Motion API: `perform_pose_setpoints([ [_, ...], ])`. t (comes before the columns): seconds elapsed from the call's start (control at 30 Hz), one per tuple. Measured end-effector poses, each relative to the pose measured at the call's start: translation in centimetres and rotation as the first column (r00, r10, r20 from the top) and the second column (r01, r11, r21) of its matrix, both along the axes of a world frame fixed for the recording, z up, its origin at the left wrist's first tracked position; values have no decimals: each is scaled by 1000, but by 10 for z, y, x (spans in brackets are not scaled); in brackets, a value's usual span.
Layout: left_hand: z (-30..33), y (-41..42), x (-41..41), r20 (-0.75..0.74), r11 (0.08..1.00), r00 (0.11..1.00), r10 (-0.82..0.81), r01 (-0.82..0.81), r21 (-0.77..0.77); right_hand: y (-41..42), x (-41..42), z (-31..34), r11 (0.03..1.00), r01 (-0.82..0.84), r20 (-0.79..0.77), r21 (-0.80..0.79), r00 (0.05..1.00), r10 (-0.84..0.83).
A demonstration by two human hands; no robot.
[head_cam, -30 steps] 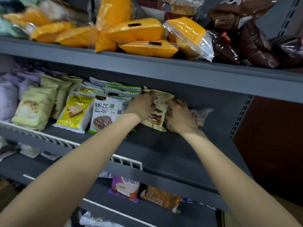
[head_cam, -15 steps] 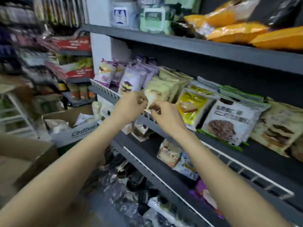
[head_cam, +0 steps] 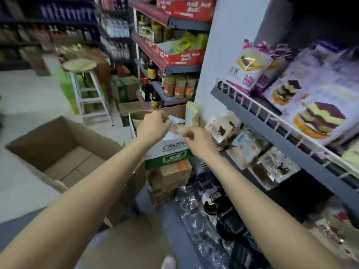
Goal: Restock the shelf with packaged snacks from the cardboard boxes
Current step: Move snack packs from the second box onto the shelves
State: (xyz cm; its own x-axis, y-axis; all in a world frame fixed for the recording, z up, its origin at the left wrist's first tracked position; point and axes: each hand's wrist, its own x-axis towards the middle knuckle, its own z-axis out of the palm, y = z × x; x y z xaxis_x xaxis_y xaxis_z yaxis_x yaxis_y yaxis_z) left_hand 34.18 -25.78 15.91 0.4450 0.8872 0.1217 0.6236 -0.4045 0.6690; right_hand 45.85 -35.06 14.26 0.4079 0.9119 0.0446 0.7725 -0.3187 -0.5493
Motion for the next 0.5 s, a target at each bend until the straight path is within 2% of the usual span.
perform_pose_setpoints([
  [0.17,-67,114,15,-138,994,990,42,-56,-93,121,22,-72,991,-56,-87,-118,995,46],
  [0.33,-132,198,35,-304,956,952,43,-128,-264,215,37,-139,956,-138,-198,-258,976,87],
  [0.5,-170,261,47,-277,862,958,77,-204,-465,293,35,-197,914,-174,-331,-366,942,47],
])
